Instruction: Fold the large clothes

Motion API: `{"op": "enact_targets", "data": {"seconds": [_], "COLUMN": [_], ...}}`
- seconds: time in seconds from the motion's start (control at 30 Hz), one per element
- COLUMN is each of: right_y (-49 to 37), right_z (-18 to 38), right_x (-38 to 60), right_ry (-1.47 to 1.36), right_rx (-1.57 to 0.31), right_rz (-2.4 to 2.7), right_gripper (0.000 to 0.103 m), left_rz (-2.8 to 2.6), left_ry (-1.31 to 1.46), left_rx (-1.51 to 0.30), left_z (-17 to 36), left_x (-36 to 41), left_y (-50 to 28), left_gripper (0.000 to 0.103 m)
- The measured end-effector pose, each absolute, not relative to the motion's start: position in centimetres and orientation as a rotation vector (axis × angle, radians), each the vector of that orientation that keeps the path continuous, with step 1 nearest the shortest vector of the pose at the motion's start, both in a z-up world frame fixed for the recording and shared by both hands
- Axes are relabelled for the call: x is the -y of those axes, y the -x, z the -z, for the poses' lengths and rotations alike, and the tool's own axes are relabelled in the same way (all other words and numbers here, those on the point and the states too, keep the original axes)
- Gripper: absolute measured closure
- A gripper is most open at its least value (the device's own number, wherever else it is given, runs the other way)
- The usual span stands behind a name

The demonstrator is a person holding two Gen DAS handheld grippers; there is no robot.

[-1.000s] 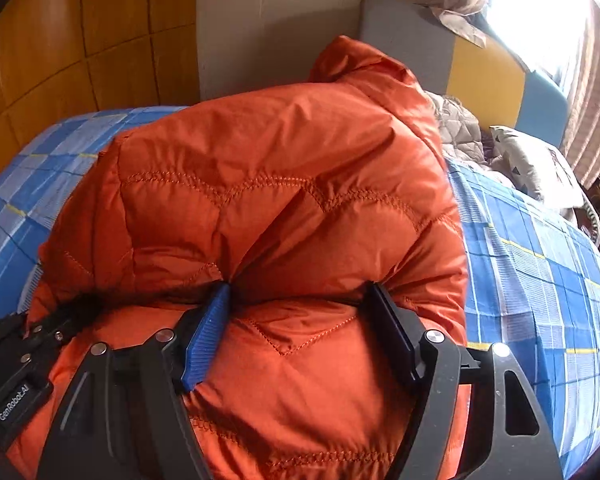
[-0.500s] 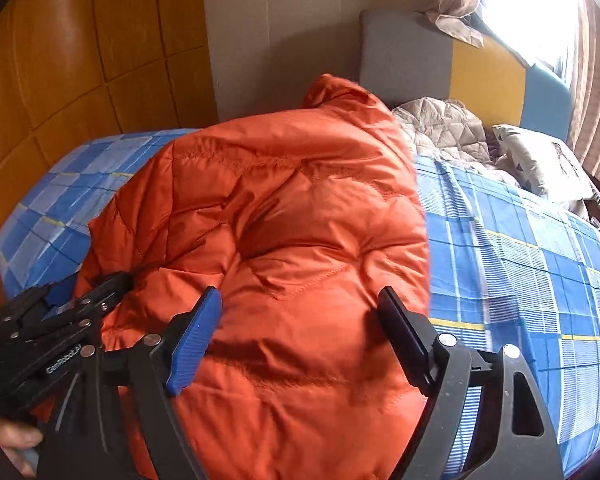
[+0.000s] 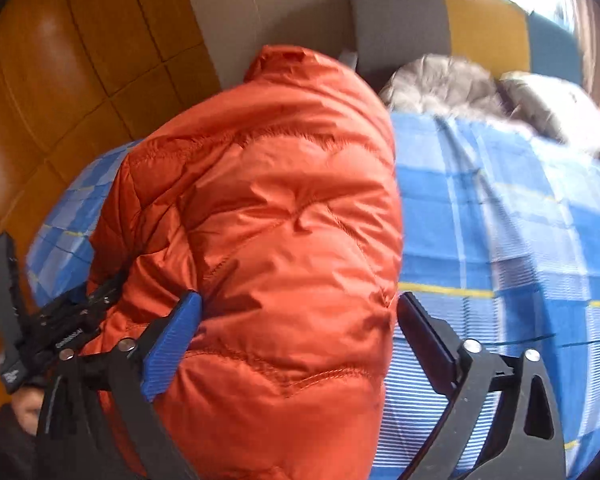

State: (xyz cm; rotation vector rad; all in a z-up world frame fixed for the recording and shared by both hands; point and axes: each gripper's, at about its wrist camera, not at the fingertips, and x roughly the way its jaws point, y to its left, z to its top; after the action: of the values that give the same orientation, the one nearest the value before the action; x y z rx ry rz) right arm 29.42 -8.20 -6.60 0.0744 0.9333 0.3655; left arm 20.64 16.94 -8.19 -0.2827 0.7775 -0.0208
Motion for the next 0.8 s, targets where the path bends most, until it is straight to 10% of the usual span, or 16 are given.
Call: {"op": "enact_targets", "data": {"seconds": [0.3,0.57,0.8], "right_y": [-33.0,-31.9,-29.1], "right_z": [11.0,9.4,4.5], "right_x": [11.0,9.6,9.4], "right_ry": [-0.372,-0.326,-0.250], "right_rx": [-1.113,-1.045,-0.932], "right_rz": [-0.614,-0.644,-0.641], "right_gripper": [0.003,0.050,0.063], "left_rz": [0.179,0.265,0.339], "left_ry": [0.356,0.553,0.641], "left_rx": [-0.762,-0.714,-0.641], "left_z": [9.5,10.1,7.8], "left_x": [-17.7,-19.0,-17.9], "left_y": [-21.3,-21.1,-20.3], "left_gripper": [0.053,0.080,0.086]}}
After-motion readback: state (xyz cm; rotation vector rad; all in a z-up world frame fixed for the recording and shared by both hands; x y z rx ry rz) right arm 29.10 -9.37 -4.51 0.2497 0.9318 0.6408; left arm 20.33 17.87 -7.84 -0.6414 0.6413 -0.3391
